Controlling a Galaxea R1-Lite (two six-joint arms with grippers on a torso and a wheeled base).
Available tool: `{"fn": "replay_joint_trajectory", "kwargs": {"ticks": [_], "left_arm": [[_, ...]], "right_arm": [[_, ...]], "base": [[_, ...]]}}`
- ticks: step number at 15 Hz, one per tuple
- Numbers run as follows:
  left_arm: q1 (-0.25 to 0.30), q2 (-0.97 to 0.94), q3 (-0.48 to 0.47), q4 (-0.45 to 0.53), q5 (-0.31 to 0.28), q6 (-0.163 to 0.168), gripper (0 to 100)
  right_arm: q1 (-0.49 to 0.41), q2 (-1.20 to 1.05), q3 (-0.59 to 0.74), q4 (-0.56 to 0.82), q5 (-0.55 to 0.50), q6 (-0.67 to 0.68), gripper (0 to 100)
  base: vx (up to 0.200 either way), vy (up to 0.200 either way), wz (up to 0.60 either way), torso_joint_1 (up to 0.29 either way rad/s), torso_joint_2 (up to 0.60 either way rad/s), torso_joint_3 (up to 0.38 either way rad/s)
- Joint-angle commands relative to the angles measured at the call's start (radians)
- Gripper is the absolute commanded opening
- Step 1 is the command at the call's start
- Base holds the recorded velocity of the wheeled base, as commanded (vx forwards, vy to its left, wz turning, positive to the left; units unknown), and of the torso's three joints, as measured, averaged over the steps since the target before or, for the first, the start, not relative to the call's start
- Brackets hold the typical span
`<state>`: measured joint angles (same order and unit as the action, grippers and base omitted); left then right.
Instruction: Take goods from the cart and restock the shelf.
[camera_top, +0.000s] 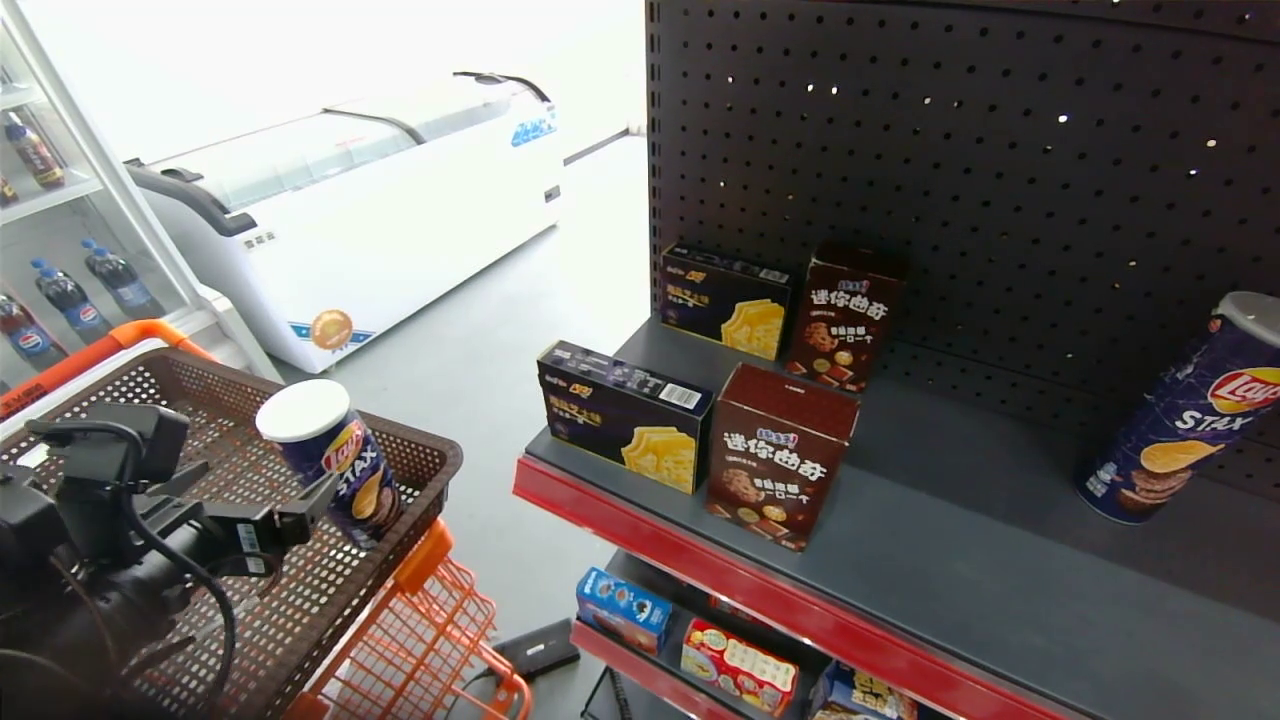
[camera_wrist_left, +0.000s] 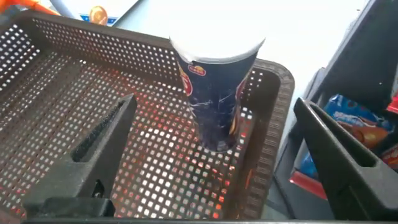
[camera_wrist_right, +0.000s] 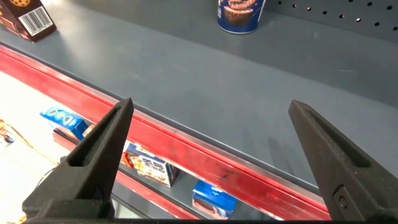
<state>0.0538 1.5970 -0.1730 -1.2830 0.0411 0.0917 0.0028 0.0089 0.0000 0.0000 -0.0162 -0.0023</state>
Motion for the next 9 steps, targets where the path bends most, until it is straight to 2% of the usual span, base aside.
{"fn": "replay_joint_trajectory", "kwargs": {"ticks": [1,4,9], "left_arm": [[0.017,0.25,0.01,-0.159,-0.001,0.005,100],[0.017,0.388,-0.079,-0.276,-0.004,0.005,100],[0.017,0.509,-0.234,-0.288,-0.006,0.02,100]], "right_arm": [[0.0,0.0,0.0,0.0,0.001,-0.001,100],[0.0,0.0,0.0,0.0,-0.001,-0.001,100],[0.0,0.0,0.0,0.0,0.001,-0.001,100]], "base": [[0.0,0.0,0.0,0.0,0.0,0.0],[0.0,0.0,0.0,0.0,0.0,0.0],[0.0,0.0,0.0,0.0,0.0,0.0]]}}
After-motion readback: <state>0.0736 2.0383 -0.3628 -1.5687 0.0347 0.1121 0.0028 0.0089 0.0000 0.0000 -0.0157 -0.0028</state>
